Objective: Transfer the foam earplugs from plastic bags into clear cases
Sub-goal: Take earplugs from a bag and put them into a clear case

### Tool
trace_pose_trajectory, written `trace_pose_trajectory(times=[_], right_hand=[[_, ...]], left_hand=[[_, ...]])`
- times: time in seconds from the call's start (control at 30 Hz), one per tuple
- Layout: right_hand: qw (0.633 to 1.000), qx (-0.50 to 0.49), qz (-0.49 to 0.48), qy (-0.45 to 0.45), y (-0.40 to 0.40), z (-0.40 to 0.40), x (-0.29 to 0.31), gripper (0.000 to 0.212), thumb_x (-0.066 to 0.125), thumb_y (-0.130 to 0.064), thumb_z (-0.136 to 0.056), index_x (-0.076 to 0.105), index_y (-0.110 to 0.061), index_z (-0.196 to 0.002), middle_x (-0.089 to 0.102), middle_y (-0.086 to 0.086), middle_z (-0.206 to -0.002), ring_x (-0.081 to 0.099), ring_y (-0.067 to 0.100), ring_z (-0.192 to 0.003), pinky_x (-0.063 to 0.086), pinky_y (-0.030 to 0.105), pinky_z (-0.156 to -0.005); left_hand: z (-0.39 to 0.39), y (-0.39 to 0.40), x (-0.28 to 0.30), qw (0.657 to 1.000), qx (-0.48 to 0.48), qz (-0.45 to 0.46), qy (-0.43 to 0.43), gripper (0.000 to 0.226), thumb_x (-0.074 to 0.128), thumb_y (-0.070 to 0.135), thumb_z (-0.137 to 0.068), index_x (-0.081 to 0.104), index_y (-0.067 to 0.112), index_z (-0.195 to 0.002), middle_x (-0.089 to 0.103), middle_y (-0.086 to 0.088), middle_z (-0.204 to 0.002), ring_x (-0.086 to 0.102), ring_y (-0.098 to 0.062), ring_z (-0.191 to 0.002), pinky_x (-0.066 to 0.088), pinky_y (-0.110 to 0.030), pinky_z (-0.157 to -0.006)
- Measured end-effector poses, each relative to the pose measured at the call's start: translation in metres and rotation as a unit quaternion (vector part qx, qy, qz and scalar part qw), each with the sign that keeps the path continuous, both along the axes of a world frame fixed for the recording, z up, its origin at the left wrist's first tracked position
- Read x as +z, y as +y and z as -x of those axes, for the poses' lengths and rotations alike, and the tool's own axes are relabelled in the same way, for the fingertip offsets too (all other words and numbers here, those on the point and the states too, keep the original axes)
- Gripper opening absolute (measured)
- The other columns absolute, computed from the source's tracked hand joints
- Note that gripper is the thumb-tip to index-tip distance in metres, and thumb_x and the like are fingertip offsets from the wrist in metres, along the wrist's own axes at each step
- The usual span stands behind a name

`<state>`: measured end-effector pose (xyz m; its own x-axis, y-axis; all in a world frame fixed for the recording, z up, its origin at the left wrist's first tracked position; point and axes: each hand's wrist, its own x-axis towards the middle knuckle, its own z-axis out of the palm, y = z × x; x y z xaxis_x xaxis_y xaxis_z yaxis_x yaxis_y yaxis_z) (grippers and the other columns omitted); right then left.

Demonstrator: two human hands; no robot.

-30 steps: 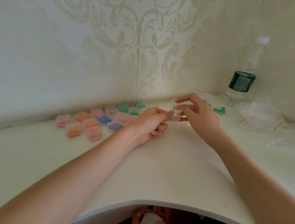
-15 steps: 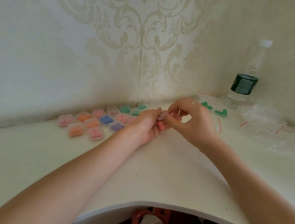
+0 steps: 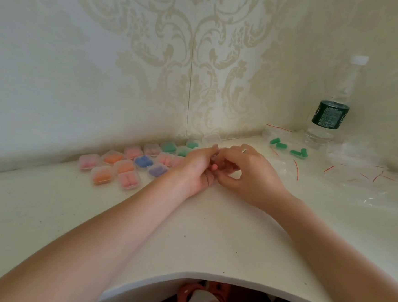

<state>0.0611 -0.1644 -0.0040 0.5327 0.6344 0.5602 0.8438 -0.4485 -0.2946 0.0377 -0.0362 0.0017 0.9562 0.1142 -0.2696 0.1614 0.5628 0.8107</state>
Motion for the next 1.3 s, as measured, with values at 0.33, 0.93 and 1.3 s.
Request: trace_pose_trajectory(times=[0.33, 0.93, 1.3], right_hand=[[0.963, -0.109, -0.117, 0.215, -0.001, -0.008, 0.0, 0.016, 0.065, -0.022, -0.084, 0.056, -0.012, -0.075, 0.048, -0.007, -0.062, 0.038, 0.005, -0.055, 0.031, 0.015, -0.05], [0.977, -0.084, -0.05, 0.187, -0.001, -0.003, 0.007, 0.019, 0.075, -0.024, -0.077, 0.059, -0.019, -0.069, 0.053, -0.012, -0.065, 0.048, -0.005, -0.059, 0.034, 0.011, -0.053], [0.977, -0.09, -0.094, 0.172, -0.003, -0.005, 0.006, 0.023, 0.062, -0.031, -0.09, 0.067, -0.018, -0.072, 0.041, -0.008, -0.052, 0.035, 0.007, -0.05, 0.026, 0.02, -0.049]], left_hand=[[0.001, -0.005, -0.002, 0.996, -0.029, -0.061, -0.06, 0.026, 0.04, -0.002, -0.095, 0.065, -0.001, -0.092, 0.068, -0.011, -0.077, 0.067, -0.014, -0.068, 0.058, -0.024, -0.066], [0.0, -0.005, -0.003, 0.993, -0.087, -0.057, -0.05, 0.035, 0.041, 0.008, -0.099, 0.059, 0.004, -0.07, 0.061, -0.003, -0.058, 0.059, -0.008, -0.045, 0.055, -0.024, -0.062], [-0.001, 0.007, -0.005, 0.994, -0.06, 0.094, -0.004, 0.038, 0.044, 0.019, -0.098, 0.055, -0.011, -0.117, 0.054, -0.013, -0.08, 0.065, -0.024, -0.092, 0.05, -0.049, -0.094]])
